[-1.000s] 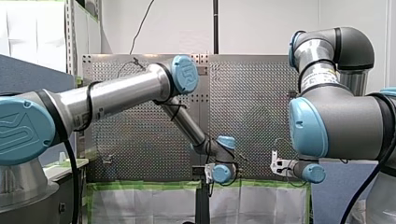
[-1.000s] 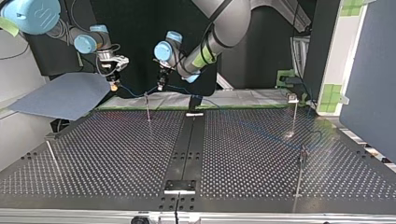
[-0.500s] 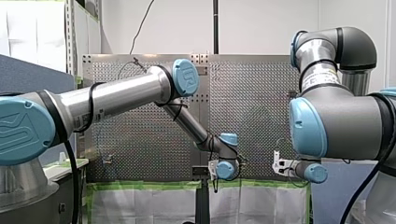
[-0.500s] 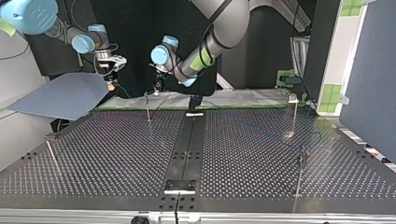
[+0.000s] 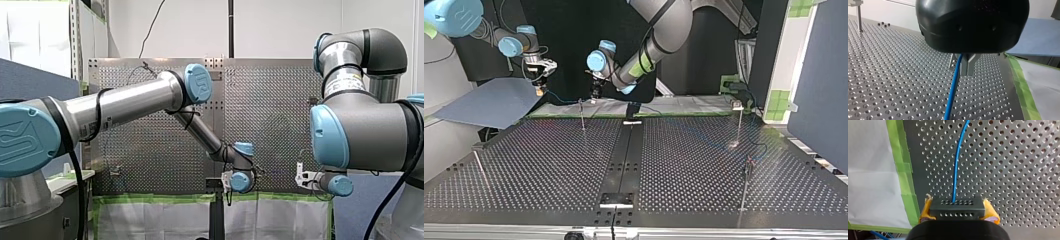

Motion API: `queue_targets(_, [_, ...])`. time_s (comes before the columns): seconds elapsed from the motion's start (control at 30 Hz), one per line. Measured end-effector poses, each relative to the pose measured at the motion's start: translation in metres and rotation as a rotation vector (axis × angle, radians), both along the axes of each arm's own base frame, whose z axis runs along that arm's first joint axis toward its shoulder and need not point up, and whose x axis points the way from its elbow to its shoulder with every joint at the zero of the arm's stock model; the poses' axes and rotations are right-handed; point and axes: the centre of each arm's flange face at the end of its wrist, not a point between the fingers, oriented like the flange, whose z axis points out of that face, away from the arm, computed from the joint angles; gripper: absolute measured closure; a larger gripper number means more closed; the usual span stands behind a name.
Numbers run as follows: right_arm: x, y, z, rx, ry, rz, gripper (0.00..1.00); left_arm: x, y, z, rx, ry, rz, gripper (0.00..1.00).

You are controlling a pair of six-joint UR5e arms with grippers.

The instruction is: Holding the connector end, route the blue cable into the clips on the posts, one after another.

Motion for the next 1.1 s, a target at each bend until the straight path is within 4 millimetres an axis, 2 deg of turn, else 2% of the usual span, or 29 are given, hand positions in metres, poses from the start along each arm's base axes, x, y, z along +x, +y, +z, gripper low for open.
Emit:
queue_targets(0.5, [0.007, -0.008, 0.005, -0.029, -0.032, 0.050, 1.00, 0.010, 0.006, -0.003, -0.007, 0.004, -0.011, 0.99])
queue_targets(0.7, [0.008, -0.016, 0.008, -0.040, -0.043, 0.054, 1.00, 0.017, 0.008, -0.025, 0.002, 0.039, -0.018, 0.99])
queue_targets(0.83, [0.008, -0.022, 0.000, -0.029, -0.042, 0.055, 1.00, 0.028, 0.011, -0.036, -0.005, 0.046, -0.005, 0.99])
queue_targets(0.97, [0.007, -0.030, -0.009, -0.018, -0.017, 0.051, 1.00, 0.047, 0.010, -0.029, -0.032, 0.027, 0.008, 0.99])
queue_targets(1.1, [0.006, -0.044, -0.007, -0.020, 0.003, 0.048, 1.00, 0.062, 0.007, -0.017, -0.060, 0.007, 0.017, 0.99])
